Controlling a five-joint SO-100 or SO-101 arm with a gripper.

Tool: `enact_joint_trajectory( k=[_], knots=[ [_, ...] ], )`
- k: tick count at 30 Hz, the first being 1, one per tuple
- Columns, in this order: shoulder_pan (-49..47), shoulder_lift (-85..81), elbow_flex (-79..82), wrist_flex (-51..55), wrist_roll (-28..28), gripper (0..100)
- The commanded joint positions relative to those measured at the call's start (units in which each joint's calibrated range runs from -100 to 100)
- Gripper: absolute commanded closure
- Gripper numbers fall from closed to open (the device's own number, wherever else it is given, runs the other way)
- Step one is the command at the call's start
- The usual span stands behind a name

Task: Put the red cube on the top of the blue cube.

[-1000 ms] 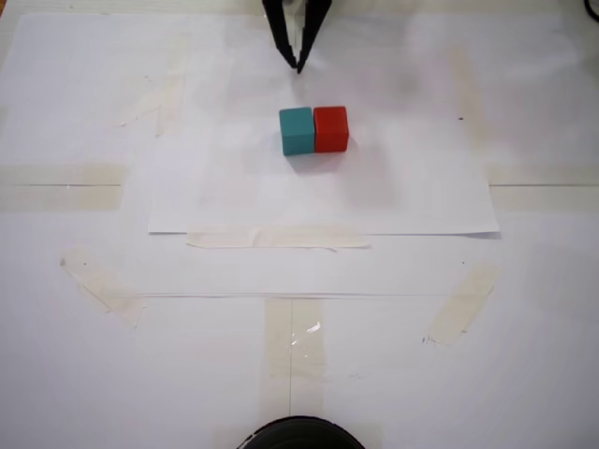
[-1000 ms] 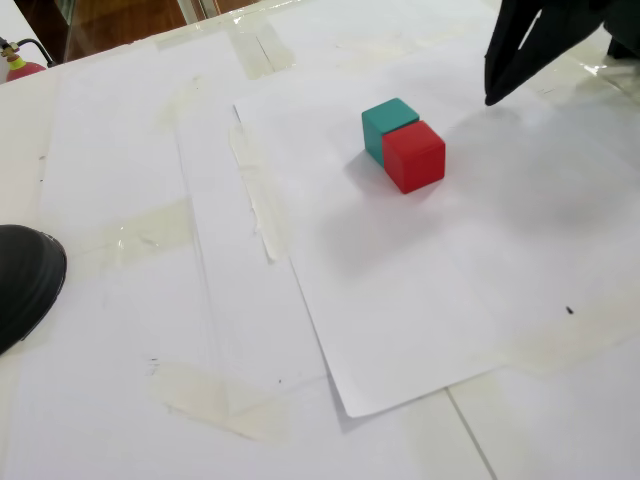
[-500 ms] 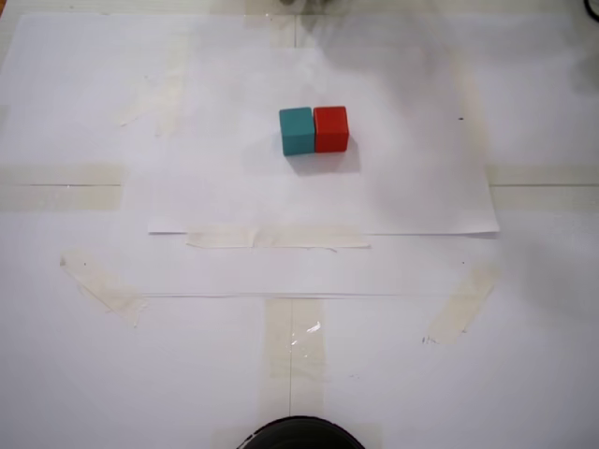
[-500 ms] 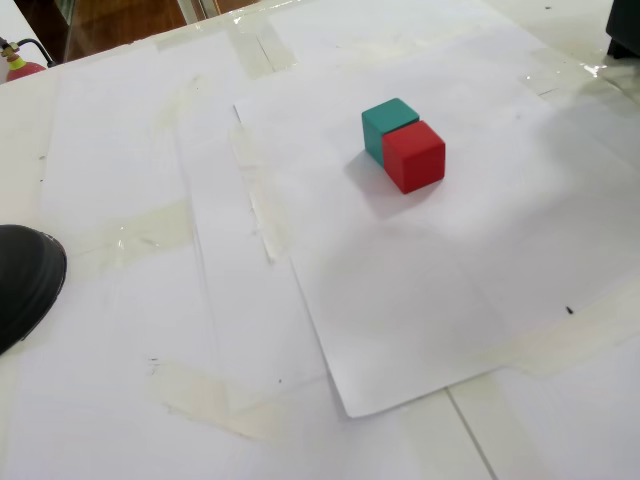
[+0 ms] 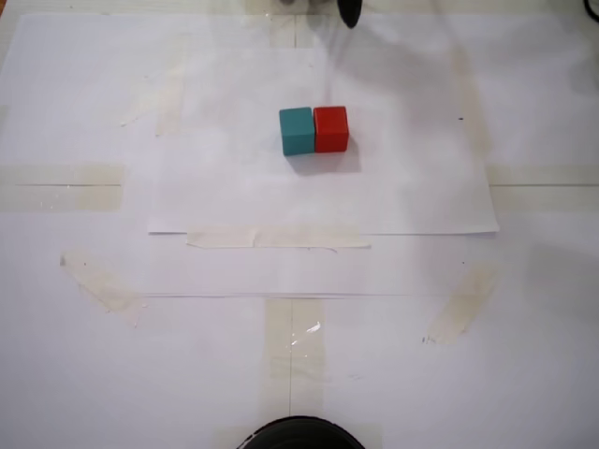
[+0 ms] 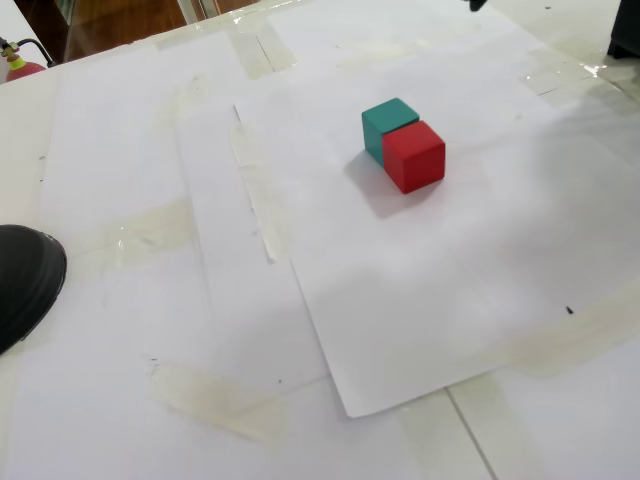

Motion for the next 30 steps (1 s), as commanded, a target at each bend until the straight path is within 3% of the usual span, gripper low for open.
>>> enact_joint_trajectory(
  k=[1, 16, 25, 30],
  knots=[
    [-0.6, 3.5, -7.4, 1.4, 1.2, 100],
    [0.2, 5.7, -7.6, -1.0, 5.5, 100],
    [1.2, 5.6, 0.0, -11.8, 10.6, 100],
    [3.3, 5.0, 3.5, -12.2, 10.7, 100]
  ],
)
